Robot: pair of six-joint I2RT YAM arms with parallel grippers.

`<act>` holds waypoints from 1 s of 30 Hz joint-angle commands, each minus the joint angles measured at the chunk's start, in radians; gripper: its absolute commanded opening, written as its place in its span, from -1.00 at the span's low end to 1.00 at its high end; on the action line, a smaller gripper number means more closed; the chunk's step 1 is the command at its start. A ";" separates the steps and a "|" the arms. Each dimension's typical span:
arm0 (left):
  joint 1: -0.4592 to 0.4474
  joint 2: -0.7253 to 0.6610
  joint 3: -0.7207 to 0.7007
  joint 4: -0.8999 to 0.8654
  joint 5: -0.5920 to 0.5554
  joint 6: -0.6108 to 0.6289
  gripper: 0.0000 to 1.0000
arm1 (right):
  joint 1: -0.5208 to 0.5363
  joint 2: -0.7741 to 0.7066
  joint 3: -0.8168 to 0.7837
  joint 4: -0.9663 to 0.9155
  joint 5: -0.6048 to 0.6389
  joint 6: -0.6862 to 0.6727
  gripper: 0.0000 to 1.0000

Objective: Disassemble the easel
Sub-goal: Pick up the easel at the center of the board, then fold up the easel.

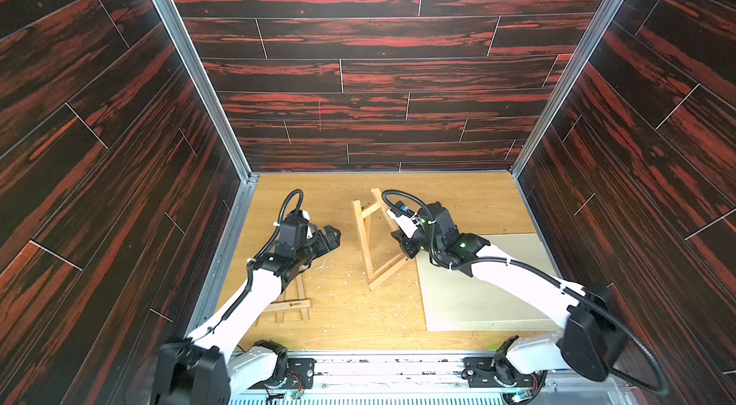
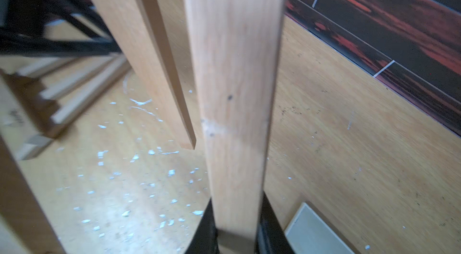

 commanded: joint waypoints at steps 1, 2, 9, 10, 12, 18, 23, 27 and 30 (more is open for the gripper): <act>0.009 0.045 0.031 0.049 0.128 0.016 0.79 | 0.014 -0.070 0.000 0.020 -0.031 0.042 -0.86; 0.010 0.061 0.031 0.066 0.152 0.007 0.71 | 0.018 -0.077 -0.003 0.021 -0.034 0.047 -0.86; 0.015 0.195 0.030 0.280 0.384 -0.030 -0.09 | 0.025 -0.104 -0.014 0.067 -0.086 0.102 -0.86; 0.016 0.218 0.036 0.302 0.414 -0.033 -0.12 | 0.026 -0.104 -0.012 0.074 -0.088 0.108 -0.87; 0.015 0.243 0.037 0.338 0.443 -0.049 -0.18 | 0.027 -0.101 -0.010 0.088 -0.088 0.118 -0.87; -0.004 0.239 -0.003 0.427 0.501 -0.104 -0.26 | 0.026 -0.082 -0.006 0.144 -0.068 0.144 -0.87; -0.060 0.212 -0.051 0.450 0.502 -0.124 -0.28 | 0.026 -0.047 -0.018 0.188 -0.061 0.191 -0.87; -0.107 0.178 -0.111 0.480 0.472 -0.156 -0.30 | 0.026 -0.037 -0.063 0.224 -0.041 0.247 -0.88; -0.145 0.153 -0.152 0.492 0.443 -0.171 -0.30 | 0.027 -0.039 -0.112 0.244 -0.038 0.294 -0.88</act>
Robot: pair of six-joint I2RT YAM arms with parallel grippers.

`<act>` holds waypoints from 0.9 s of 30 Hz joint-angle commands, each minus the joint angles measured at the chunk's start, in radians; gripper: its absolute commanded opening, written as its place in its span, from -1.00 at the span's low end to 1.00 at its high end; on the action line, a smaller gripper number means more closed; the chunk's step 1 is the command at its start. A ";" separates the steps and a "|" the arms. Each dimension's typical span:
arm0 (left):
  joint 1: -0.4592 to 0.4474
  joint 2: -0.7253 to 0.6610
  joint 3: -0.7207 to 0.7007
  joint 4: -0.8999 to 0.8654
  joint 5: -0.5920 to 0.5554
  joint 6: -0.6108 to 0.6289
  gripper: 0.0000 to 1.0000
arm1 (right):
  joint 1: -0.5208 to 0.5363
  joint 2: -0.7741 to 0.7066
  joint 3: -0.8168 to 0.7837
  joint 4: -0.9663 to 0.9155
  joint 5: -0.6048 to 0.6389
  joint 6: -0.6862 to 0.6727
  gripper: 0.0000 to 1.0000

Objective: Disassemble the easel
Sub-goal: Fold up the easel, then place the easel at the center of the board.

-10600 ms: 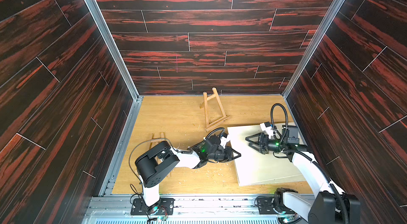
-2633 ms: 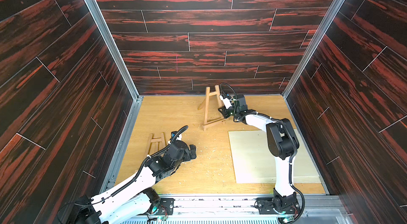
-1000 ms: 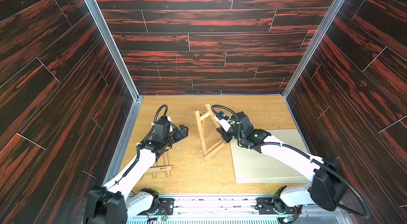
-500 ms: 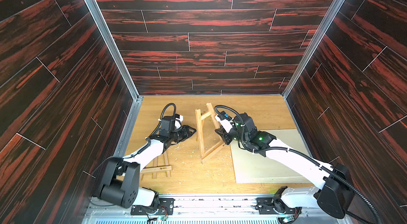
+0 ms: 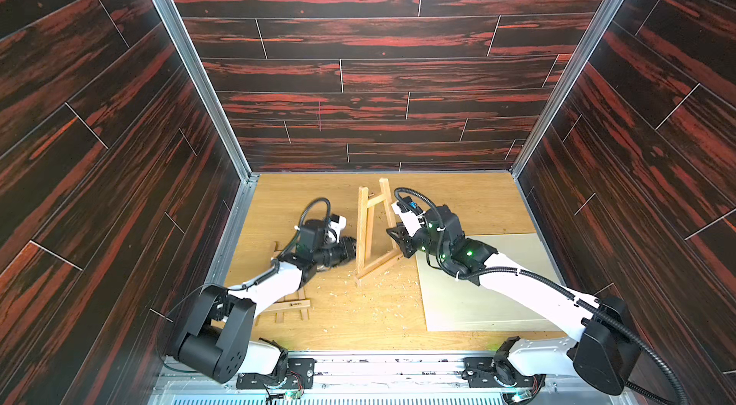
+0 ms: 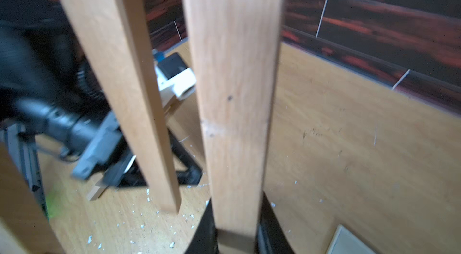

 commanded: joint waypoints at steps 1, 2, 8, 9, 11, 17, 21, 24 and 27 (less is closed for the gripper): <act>-0.034 -0.051 -0.039 0.050 -0.028 -0.034 -0.30 | 0.008 0.018 -0.044 0.091 0.002 0.100 -0.88; -0.045 -0.054 -0.049 0.059 -0.034 -0.041 -0.30 | 0.010 0.017 -0.066 0.101 0.002 0.117 -0.89; -0.083 -0.032 -0.097 0.081 -0.047 -0.052 -0.30 | 0.028 0.031 -0.181 0.156 0.015 0.209 -0.89; -0.088 -0.022 -0.105 0.081 -0.047 -0.047 -0.30 | 0.032 0.037 -0.199 0.167 0.016 0.223 -0.89; -0.092 -0.001 -0.119 0.077 -0.046 -0.032 -0.31 | 0.038 0.052 -0.228 0.190 0.019 0.248 -0.90; -0.092 0.063 -0.150 0.087 -0.048 -0.005 -0.31 | 0.046 0.119 -0.286 0.243 0.037 0.302 -0.92; -0.092 0.055 -0.148 0.008 -0.095 0.031 -0.32 | 0.047 0.155 -0.293 0.249 0.054 0.309 -0.93; -0.086 0.013 -0.138 -0.114 -0.177 0.063 -0.32 | 0.047 0.180 -0.277 0.224 0.064 0.311 -0.94; -0.064 -0.059 -0.137 -0.246 -0.282 0.083 -0.24 | 0.047 0.199 -0.251 0.193 0.067 0.317 -0.94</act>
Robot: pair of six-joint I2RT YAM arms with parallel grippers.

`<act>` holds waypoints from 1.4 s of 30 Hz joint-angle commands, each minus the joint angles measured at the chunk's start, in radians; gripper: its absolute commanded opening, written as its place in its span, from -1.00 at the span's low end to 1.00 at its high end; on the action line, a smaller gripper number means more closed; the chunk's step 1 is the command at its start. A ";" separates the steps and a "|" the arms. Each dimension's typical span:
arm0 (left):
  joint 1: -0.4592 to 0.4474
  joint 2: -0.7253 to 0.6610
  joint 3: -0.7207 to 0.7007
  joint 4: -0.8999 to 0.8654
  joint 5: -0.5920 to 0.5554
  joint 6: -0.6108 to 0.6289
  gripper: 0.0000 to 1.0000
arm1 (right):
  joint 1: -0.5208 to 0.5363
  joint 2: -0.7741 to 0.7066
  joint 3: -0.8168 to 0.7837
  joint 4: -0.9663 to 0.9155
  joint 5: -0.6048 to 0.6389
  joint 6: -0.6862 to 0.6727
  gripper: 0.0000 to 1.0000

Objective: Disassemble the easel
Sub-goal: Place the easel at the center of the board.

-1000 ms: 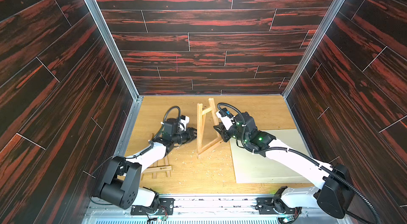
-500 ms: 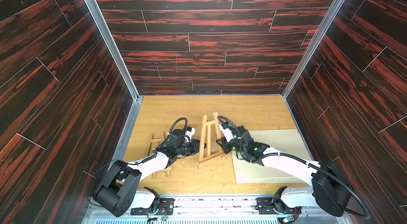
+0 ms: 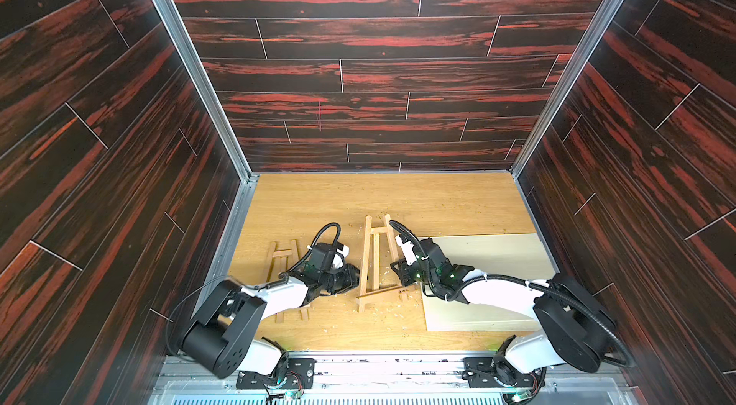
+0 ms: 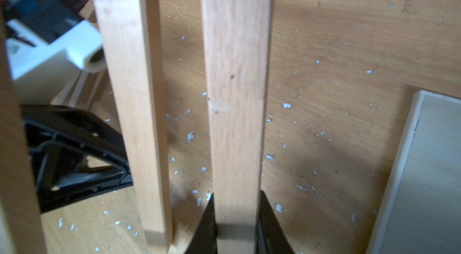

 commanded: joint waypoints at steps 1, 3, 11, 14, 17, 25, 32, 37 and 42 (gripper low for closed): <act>0.030 -0.107 0.011 -0.195 -0.152 0.052 -0.20 | 0.007 0.043 0.036 -0.014 0.016 0.031 -0.94; 0.050 -0.178 0.017 -0.289 -0.235 0.070 -0.11 | 0.007 0.053 0.052 -0.034 0.015 0.038 -0.94; 0.070 -0.394 0.057 -0.475 -0.415 0.099 0.08 | 0.025 0.125 0.135 -0.131 -0.002 0.065 -0.94; 0.071 -0.445 0.061 -0.500 -0.445 0.100 0.12 | 0.047 0.178 0.197 -0.200 0.010 0.081 -0.95; 0.071 -0.491 0.052 -0.505 -0.471 0.095 0.17 | 0.068 0.234 0.258 -0.265 0.020 0.108 -0.95; 0.070 -0.545 0.043 -0.516 -0.493 0.103 0.26 | 0.114 0.342 0.378 -0.418 0.058 0.139 -0.95; 0.072 -0.552 0.041 -0.516 -0.497 0.105 0.28 | 0.121 0.373 0.415 -0.488 0.088 0.146 -0.83; 0.070 -0.555 0.048 -0.526 -0.502 0.115 0.34 | 0.120 0.367 0.415 -0.496 0.091 0.146 -0.58; 0.071 -0.566 0.067 -0.554 -0.527 0.149 0.51 | 0.117 0.313 0.406 -0.508 0.122 0.139 -0.39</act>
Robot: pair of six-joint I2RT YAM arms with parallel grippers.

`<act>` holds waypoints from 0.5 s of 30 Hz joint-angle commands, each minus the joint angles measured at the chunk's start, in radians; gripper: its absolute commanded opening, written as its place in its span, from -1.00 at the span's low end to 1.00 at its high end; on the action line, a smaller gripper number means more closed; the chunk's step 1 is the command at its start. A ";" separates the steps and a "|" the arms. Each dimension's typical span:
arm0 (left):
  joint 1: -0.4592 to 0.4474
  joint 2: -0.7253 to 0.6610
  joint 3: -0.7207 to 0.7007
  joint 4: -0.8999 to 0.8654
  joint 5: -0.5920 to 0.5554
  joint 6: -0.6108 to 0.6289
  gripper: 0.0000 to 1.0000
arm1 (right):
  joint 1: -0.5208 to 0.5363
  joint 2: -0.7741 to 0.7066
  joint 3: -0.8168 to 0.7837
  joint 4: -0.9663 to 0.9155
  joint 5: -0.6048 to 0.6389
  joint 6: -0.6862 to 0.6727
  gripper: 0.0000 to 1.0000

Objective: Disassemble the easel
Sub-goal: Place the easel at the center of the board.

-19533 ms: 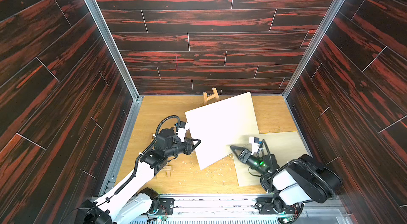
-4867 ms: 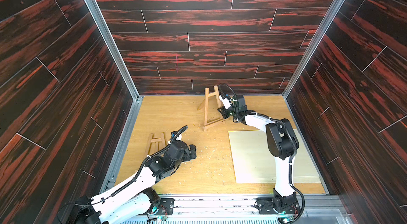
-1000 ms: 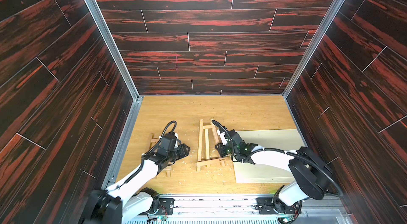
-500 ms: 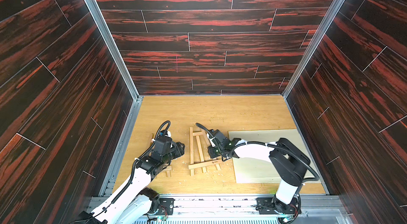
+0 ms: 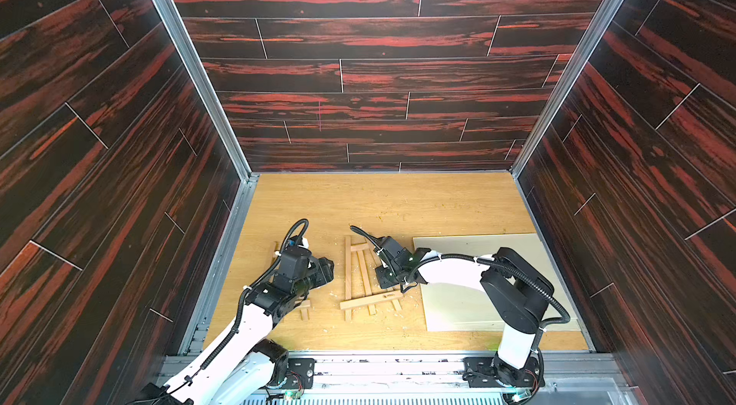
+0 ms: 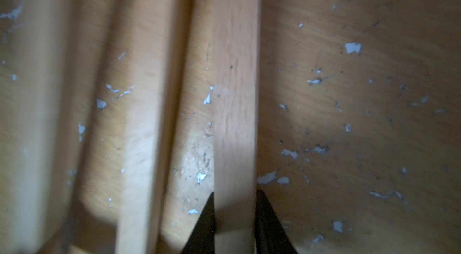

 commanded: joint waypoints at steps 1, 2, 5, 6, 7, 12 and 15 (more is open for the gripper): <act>0.004 -0.025 0.033 -0.043 -0.041 0.039 0.56 | 0.000 -0.044 0.005 -0.034 0.035 0.008 -0.35; 0.005 -0.025 0.037 -0.048 -0.048 0.048 0.60 | -0.004 -0.059 0.001 -0.036 0.037 0.005 -0.29; 0.006 -0.022 0.055 -0.069 -0.075 0.076 0.68 | -0.020 -0.117 -0.017 -0.032 0.039 -0.004 -0.18; 0.007 -0.021 0.061 -0.075 -0.085 0.091 0.71 | -0.027 -0.142 -0.025 -0.026 0.037 -0.008 -0.13; 0.009 -0.019 0.068 -0.080 -0.097 0.105 0.74 | -0.038 -0.166 -0.033 -0.023 0.037 -0.015 -0.06; 0.036 -0.027 0.080 -0.075 -0.182 0.193 0.93 | -0.132 -0.298 -0.096 0.016 -0.005 -0.078 0.25; 0.070 -0.028 0.080 -0.050 -0.214 0.254 0.99 | -0.227 -0.385 -0.158 0.067 -0.068 -0.136 0.46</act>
